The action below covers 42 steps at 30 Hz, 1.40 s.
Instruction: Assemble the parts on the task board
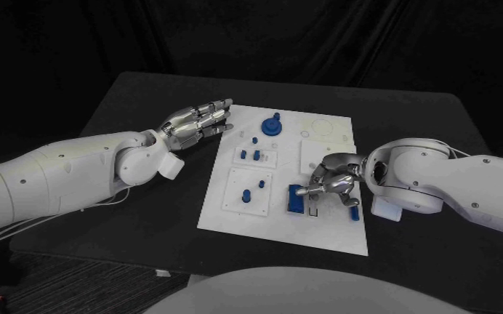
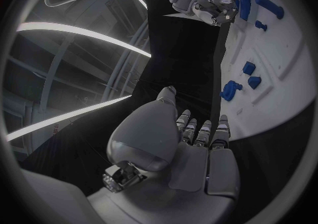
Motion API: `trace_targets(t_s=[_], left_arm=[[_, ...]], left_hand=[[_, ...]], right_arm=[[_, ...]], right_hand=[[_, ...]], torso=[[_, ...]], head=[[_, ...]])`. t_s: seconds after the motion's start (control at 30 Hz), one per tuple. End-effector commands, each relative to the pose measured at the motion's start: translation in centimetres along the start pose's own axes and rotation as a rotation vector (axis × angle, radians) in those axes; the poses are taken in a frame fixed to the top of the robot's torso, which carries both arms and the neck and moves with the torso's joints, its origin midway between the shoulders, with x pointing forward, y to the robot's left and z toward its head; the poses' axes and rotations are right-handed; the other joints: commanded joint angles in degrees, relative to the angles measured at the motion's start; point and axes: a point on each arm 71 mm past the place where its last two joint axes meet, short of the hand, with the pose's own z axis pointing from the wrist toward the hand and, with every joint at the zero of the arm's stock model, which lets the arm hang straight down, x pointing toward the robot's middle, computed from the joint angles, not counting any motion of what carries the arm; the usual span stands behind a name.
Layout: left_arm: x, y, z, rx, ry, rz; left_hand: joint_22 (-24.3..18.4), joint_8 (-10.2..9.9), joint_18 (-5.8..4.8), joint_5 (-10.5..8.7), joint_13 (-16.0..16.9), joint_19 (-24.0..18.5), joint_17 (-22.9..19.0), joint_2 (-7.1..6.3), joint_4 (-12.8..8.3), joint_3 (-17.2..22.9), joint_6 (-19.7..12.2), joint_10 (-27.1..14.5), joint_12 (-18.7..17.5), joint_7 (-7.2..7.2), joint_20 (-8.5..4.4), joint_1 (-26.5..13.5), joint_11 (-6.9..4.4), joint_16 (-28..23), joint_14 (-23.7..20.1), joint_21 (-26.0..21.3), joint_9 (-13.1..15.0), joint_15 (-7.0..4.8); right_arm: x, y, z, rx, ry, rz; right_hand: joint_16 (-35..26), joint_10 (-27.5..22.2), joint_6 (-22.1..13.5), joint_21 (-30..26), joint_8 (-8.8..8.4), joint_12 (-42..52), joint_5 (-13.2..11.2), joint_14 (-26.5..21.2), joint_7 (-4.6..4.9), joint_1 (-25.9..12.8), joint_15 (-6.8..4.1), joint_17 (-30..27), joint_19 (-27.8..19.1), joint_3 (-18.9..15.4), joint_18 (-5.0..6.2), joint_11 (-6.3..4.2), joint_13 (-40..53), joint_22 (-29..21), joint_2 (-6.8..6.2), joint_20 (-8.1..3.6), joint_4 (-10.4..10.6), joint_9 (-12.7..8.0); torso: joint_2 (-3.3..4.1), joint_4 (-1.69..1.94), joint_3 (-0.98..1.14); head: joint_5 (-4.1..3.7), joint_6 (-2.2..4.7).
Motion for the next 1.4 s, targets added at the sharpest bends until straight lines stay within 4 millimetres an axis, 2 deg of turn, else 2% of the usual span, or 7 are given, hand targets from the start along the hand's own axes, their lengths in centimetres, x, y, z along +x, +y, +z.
trace_targets(t_s=[0.03, 0.5, 0.7, 0.73, 0.9, 1.3, 1.4], left_arm=[[0.1, 0.0, 0.0, 0.008, 0.011, -0.012], [0.1, 0.1, 0.0, 0.006, 0.013, -0.014], [0.2, 0.1, 0.0, 0.006, 0.015, -0.015], [0.2, 0.1, 0.0, 0.005, 0.016, -0.015], [0.2, 0.1, 0.0, 0.005, 0.016, -0.015], [0.2, 0.2, 0.0, 0.003, 0.017, -0.016], [0.2, 0.2, 0.0, 0.003, 0.018, -0.017]], left_hand=[[0.02, 0.09, 0.37, 0.06, 0.06, 0.18, 0.02, 0.39, -0.20, 0.16, -0.29, -0.02, 0.35, -0.08, 0.32, -0.12, 0.37, 0.16, 0.01, 0.39, 0.05, 0.47], [0.03, 0.09, 0.36, 0.07, 0.07, 0.20, 0.03, 0.47, -0.22, 0.21, -0.31, -0.02, 0.36, -0.09, 0.34, -0.10, 0.40, 0.18, 0.03, 0.40, 0.05, 0.50], [0.03, 0.09, 0.36, 0.07, 0.07, 0.20, 0.03, 0.47, -0.22, 0.21, -0.31, -0.02, 0.36, -0.09, 0.34, -0.10, 0.40, 0.18, 0.03, 0.40, 0.05, 0.50], [0.03, 0.09, 0.36, 0.07, 0.07, 0.20, 0.03, 0.47, -0.22, 0.21, -0.31, -0.02, 0.36, -0.09, 0.34, -0.10, 0.40, 0.18, 0.03, 0.40, 0.05, 0.50], [0.03, 0.09, 0.36, 0.07, 0.07, 0.20, 0.03, 0.47, -0.22, 0.21, -0.31, -0.02, 0.36, -0.09, 0.34, -0.10, 0.40, 0.18, 0.03, 0.40, 0.05, 0.50], [0.04, 0.11, 0.34, 0.07, 0.07, 0.24, 0.04, 0.53, -0.24, 0.27, -0.30, -0.02, 0.39, -0.09, 0.36, -0.09, 0.48, 0.20, 0.04, 0.42, 0.05, 0.54], [0.04, 0.11, 0.34, 0.07, 0.07, 0.24, 0.04, 0.53, -0.24, 0.27, -0.30, -0.02, 0.39, -0.09, 0.36, -0.09, 0.48, 0.20, 0.04, 0.42, 0.05, 0.54]], right_arm=[[0.1, 0.2, -0.1, -0.038, -0.013, 0.007], [0.6, -0.3, -0.3, 0.009, 0.043, -0.019], [0.7, -0.4, -0.2, 0.026, 0.052, -0.034], [0.8, -0.4, -0.1, 0.028, 0.051, -0.034], [0.8, -0.4, 0.1, 0.033, 0.047, -0.033], [1.2, -0.5, 0.7, 0.041, 0.051, -0.028], [1.1, -0.6, 0.8, 0.044, 0.045, -0.024]], right_hand=[[0.28, 5.95, 0.23, 0.29, 0.21, 0.15, -0.62, 4.22, -0.22, 0.59, -0.33, 5.54, -0.01, -0.20, 0.79, -0.35, 15.07, 5.65, -0.79, -0.31, -0.63, 0.17], [0.36, 5.95, 0.81, 0.12, 0.95, 0.15, -2.36, 4.23, -0.39, 3.71, -0.43, 5.67, 0.04, -0.76, 0.80, -0.48, 15.07, 5.62, -2.44, -0.42, -3.06, 1.33], [0.38, 5.95, 1.18, -0.34, 2.86, 0.15, -2.91, 4.24, -0.65, 5.30, -0.58, 5.70, -0.03, -0.92, 0.87, -0.68, 15.07, 5.50, -2.85, -0.52, -4.21, 3.18], [0.39, 5.95, 1.86, -0.41, 4.27, 0.15, -2.90, 4.24, -0.69, 5.39, -0.61, 5.71, -0.03, -0.95, 0.88, -0.72, 15.07, 5.48, -2.78, -0.55, -4.28, 4.12], [0.40, 5.95, 3.15, -0.47, 7.00, 0.15, -2.80, 4.24, -0.81, 5.63, -0.68, 5.72, -0.01, -0.98, 0.88, -0.81, 15.07, 5.47, -2.55, -0.61, -4.42, 5.94], [0.44, 5.95, 3.28, -0.61, 8.03, 0.15, -2.94, 4.25, -0.90, 6.06, -0.76, 5.80, 0.00, -1.03, 0.89, -0.90, 15.07, 5.44, -2.56, -0.66, -4.72, 6.87], [0.44, 5.95, 3.55, -0.55, 8.81, 0.15, -2.93, 4.25, -0.96, 6.42, -0.79, 5.78, 0.03, -0.90, 0.88, -0.95, 15.07, 5.46, -2.29, -0.70, -4.90, 7.47]], torso=[[0.04, -0.04, 0.03], [-0.01, -0.04, -0.01], [-0.04, -0.06, -0.03], [-0.03, -0.04, -0.04], [-0.01, -0.01, -0.05], [-0.01, 0.04, -0.05], [-0.02, 0.05, -0.06]], head=[[0.03, 0.00], [-0.19, 0.00], [-0.18, 0.00], [-0.18, 0.00], [-0.15, 0.00], [0.02, 0.00], [0.02, 0.00]])
